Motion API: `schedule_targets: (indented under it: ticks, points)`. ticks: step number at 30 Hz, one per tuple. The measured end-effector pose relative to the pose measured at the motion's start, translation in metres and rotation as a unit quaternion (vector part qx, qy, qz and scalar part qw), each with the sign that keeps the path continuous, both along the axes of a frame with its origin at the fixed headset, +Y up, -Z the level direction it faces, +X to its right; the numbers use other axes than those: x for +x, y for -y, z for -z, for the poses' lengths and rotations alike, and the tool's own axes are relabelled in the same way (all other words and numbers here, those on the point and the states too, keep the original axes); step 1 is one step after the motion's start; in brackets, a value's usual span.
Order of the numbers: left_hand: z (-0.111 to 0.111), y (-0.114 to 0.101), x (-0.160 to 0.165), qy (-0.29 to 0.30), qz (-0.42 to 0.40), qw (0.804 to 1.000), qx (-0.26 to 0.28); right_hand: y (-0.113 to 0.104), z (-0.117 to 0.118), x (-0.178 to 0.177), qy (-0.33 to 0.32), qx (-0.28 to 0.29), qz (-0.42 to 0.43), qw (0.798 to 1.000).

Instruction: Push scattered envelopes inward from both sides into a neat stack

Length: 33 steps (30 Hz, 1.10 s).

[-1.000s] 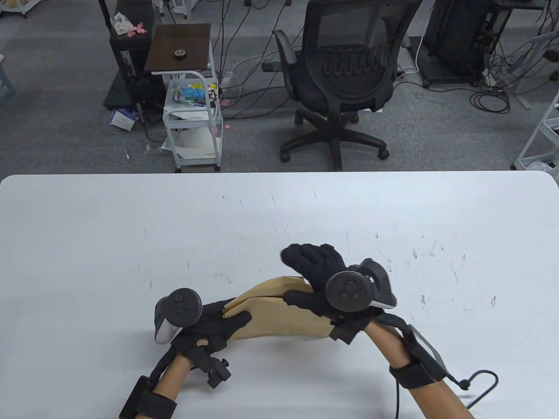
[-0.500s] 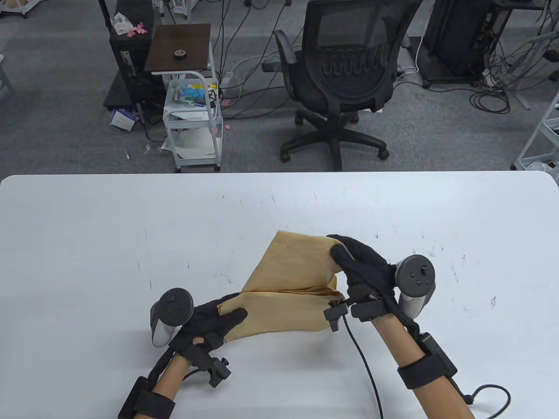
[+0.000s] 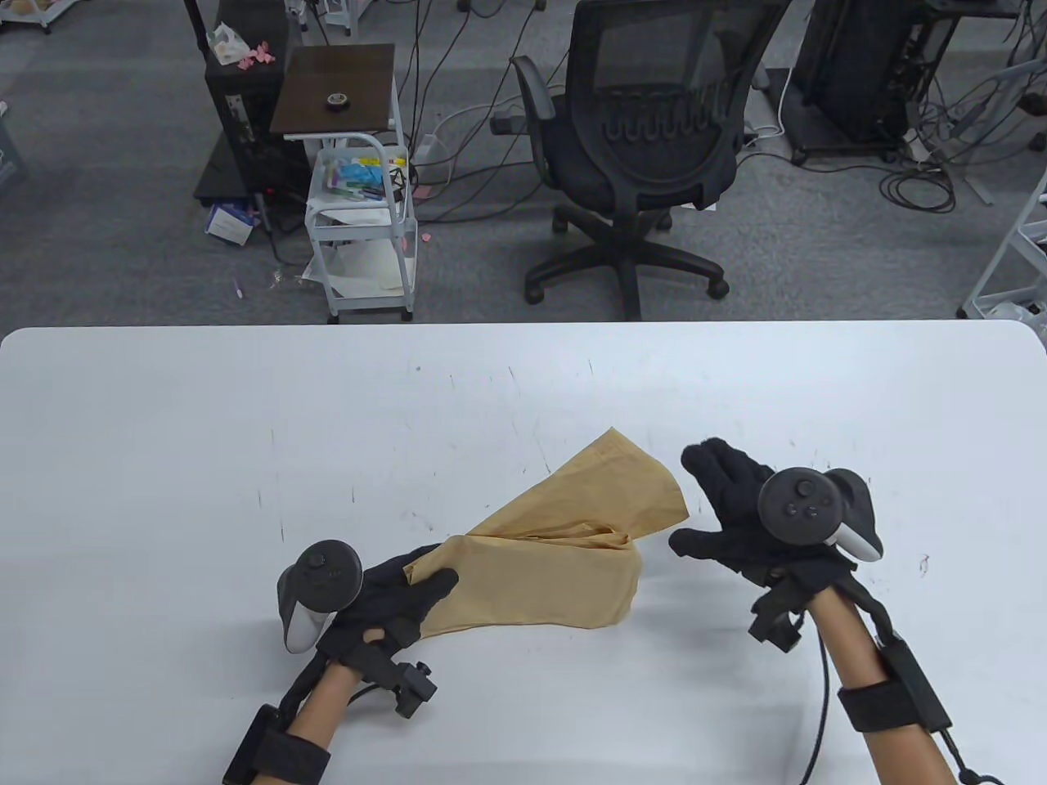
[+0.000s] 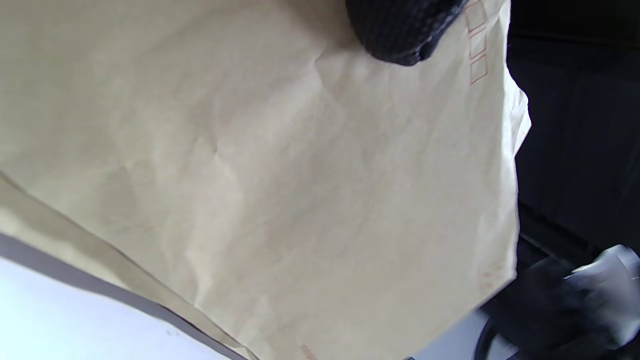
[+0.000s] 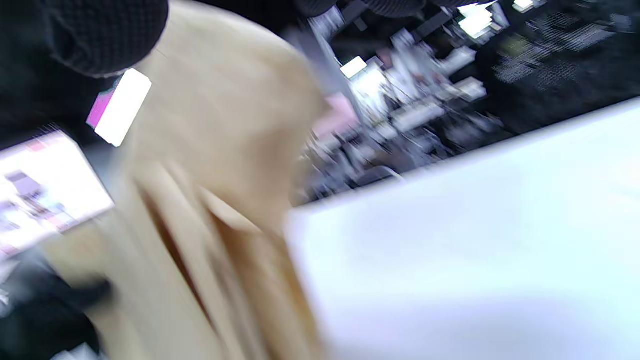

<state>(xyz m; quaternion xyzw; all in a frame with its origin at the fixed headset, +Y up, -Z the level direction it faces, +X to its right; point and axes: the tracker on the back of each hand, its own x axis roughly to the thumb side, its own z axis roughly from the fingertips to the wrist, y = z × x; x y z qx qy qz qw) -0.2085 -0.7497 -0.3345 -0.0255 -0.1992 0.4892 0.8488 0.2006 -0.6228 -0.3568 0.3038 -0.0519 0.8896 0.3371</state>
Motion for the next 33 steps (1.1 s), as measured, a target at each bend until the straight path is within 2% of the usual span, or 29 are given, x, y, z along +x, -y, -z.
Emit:
schedule_targets:
  ticks: [2, 3, 4, 5, 7, 8, 9, 10, 11, 13, 14, 15, 17, 20, 23, 26, 28, 33]
  points:
    - [-0.002, -0.001, 0.000, -0.008, 0.003, 1.000, 0.005, -0.026, -0.013, -0.035, -0.018, 0.036, -0.025, 0.999]
    - [-0.003, -0.001, 0.001, -0.007, 0.006, 1.000, 0.009, -0.038, -0.019, -0.061, -0.033, 0.098, -0.080, 0.991]
    - [-0.003, -0.001, 0.002, -0.005, 0.006, 1.000, 0.013, -0.043, -0.024, -0.078, -0.042, 0.137, -0.128, 0.981]
    - [-0.004, -0.001, 0.002, -0.006, 0.009, 1.000, 0.015, -0.048, -0.031, -0.108, -0.052, 0.183, -0.212, 0.959]
    - [-0.005, -0.001, 0.003, -0.008, 0.011, 1.000, 0.019, -0.046, -0.041, -0.159, -0.037, 0.239, -0.358, 0.902]
    - [-0.005, -0.001, 0.003, -0.009, 0.011, 1.000, 0.020, -0.042, -0.041, -0.178, -0.043, 0.257, -0.405, 0.876]
    - [-0.006, 0.000, 0.003, -0.010, 0.010, 1.000, 0.020, -0.037, -0.037, -0.193, -0.063, 0.249, -0.450, 0.855]
    - [-0.006, 0.000, 0.003, -0.009, 0.007, 1.000, 0.020, -0.029, -0.032, -0.208, -0.062, 0.198, -0.503, 0.839]
    - [-0.007, 0.001, 0.003, -0.010, 0.004, 1.000, 0.021, -0.023, -0.028, -0.214, -0.064, 0.160, -0.520, 0.836]
    - [-0.009, 0.003, 0.002, -0.009, -0.001, 1.000, 0.020, -0.009, -0.018, -0.214, -0.067, 0.079, -0.531, 0.841]
    - [-0.009, 0.003, 0.002, -0.008, -0.005, 1.000, 0.019, -0.004, -0.015, -0.210, -0.063, 0.074, -0.519, 0.849]
    - [-0.009, 0.004, 0.002, -0.009, -0.006, 1.000, 0.017, 0.000, -0.013, -0.204, -0.060, 0.078, -0.507, 0.856]
    - [-0.008, 0.003, 0.003, -0.005, -0.006, 1.000, 0.016, 0.010, -0.014, -0.184, -0.053, 0.138, -0.466, 0.872]
    - [-0.005, 0.005, 0.004, 0.002, -0.007, 1.000, 0.006, 0.020, -0.015, -0.166, -0.032, 0.171, -0.450, 0.876]
    - [-0.003, 0.008, 0.004, 0.028, -0.025, 0.999, -0.013, 0.030, -0.010, -0.157, -0.033, 0.146, -0.451, 0.880]
    - [-0.003, 0.009, 0.004, 0.041, -0.014, 0.999, -0.011, 0.035, 0.002, -0.158, -0.034, 0.137, -0.378, 0.915]
    - [-0.002, 0.009, 0.003, 0.041, -0.003, 0.999, -0.004, 0.033, 0.005, -0.163, -0.032, 0.138, -0.347, 0.927]
    - [-0.002, 0.010, -0.001, 0.035, 0.000, 0.999, -0.003, 0.032, -0.002, -0.167, -0.048, 0.165, -0.323, 0.931]
